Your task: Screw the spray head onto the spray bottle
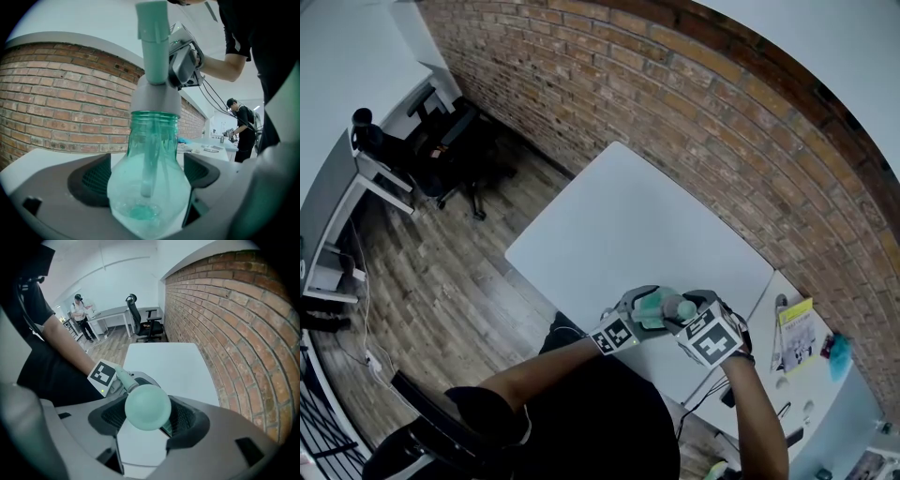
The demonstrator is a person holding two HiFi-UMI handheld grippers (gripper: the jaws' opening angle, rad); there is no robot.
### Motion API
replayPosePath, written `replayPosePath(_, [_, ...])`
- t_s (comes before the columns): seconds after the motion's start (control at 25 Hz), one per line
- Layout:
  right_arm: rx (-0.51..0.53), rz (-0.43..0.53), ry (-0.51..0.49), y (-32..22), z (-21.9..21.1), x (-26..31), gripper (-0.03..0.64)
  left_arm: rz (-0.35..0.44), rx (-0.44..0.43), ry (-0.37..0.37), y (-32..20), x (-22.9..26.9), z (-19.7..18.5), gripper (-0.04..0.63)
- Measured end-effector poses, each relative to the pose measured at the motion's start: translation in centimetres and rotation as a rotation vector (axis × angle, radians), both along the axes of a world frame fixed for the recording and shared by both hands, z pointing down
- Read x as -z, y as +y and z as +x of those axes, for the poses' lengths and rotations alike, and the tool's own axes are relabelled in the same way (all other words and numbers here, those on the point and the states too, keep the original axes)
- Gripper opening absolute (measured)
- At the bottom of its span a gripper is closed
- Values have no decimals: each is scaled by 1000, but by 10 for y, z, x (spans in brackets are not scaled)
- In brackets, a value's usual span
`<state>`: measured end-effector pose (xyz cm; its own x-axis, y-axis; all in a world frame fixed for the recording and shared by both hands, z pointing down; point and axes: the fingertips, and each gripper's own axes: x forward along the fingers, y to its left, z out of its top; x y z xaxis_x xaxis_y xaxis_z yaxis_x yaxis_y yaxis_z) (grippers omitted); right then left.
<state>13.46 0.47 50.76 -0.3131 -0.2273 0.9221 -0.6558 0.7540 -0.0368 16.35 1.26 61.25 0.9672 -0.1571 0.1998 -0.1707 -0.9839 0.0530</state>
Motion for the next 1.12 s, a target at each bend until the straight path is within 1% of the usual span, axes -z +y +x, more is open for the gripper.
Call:
replayPosePath(0.08, [37, 38, -33, -2, -2, 8, 261, -3, 0, 0, 0, 0, 0, 479])
replayPosePath(0.16, [102, 87, -74, -4, -6, 25, 261, -4, 0, 2, 1, 0, 0, 479])
replayPosePath(0.28, [286, 141, -79, -2, -10, 50, 261, -2, 5, 5, -1, 1, -1, 479])
replayPosePath(0.36, [429, 134, -35, 5, -9, 53, 261, -3, 9, 6, -1, 0, -1, 480])
replayPosePath(0.44, [554, 101, 38, 12, -5, 45, 261, -4, 10, 5, -1, 0, -1, 479])
replayPosePath(0.52, [637, 77, 98, 14, -3, 35, 261, -4, 9, 3, -1, 0, -1, 479])
replayPosePath(0.64, [737, 51, 152, 17, -2, 21, 261, -4, 6, 1, 0, -1, 0, 479])
replayPosePath(0.76, [846, 25, 231, 19, 2, 5, 261, -2, 5, -1, 0, -1, 0, 479])
replayPosePath(0.88, [913, 12, 297, 18, 4, -8, 261, -1, 5, -2, -1, -1, 0, 479])
replayPosePath(0.96, [924, 13, 308, 17, 2, -12, 261, -3, 4, -2, 0, 0, -1, 480])
replayPosePath(1.04, [906, 12, 299, 17, 0, -13, 262, -2, 4, -1, 0, 0, -1, 480])
replayPosePath(1.12, [859, 7, 286, 16, -1, -12, 262, -2, 7, 2, -1, 1, -1, 479])
